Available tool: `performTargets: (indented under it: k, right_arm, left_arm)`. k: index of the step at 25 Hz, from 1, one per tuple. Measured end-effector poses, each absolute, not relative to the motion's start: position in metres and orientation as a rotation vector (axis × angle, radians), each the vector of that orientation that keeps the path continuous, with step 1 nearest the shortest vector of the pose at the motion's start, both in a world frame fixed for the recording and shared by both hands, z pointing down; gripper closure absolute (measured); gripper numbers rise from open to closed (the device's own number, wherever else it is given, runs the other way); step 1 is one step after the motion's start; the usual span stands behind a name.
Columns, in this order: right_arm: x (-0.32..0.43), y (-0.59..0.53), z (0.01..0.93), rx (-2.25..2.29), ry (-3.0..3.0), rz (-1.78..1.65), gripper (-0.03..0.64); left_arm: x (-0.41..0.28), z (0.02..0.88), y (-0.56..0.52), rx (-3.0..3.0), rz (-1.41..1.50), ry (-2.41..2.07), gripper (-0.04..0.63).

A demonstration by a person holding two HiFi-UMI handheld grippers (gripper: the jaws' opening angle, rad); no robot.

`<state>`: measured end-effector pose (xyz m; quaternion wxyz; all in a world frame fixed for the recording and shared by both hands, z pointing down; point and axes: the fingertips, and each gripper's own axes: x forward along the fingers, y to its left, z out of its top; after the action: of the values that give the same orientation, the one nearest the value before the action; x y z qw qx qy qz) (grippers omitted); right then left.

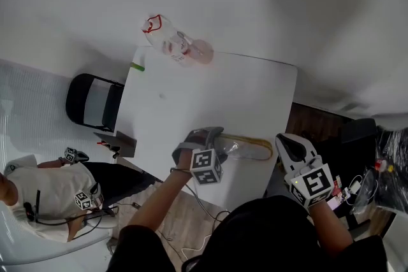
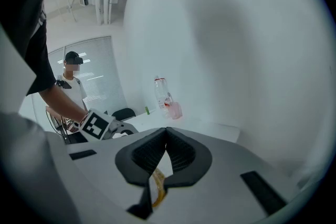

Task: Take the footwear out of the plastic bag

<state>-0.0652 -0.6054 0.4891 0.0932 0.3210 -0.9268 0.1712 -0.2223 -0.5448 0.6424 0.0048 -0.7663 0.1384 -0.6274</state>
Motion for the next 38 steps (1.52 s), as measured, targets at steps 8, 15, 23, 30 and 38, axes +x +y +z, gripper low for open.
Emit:
performTargets:
  k: [8,15,23,30,38]
  right_arm:
    - [-0.066,-0.585,0.474,0.960,-2.777,0.461,0.600]
    - [-0.083,-0.564,0.459,0.944,-2.777,0.389,0.600]
    - [-0.083,-0.526,0.454,0.874,-2.715,0.324,0.600]
    - [-0.083,-0.498,0.434,0.616,-2.726,0.300,0.598]
    - [-0.109,-0.488,0.395,0.370,-2.656,0.193,0.517]
  left_arm:
    - [-0.230,0.629,-0.514,-2.170,-1.816,0.760,0.156]
    - [-0.226,0.628,-0.484,-2.468,-1.787,0.774,0.193]
    - [-0.244,0.610,-0.453,-3.080,-1.470,0.982,0.282]
    - [-0.251,0.556,-0.445,-3.036,-1.002,1.038,0.285]
    - [-0.236,0.487,-0.442,-2.930,-0.776,0.953,0.288]
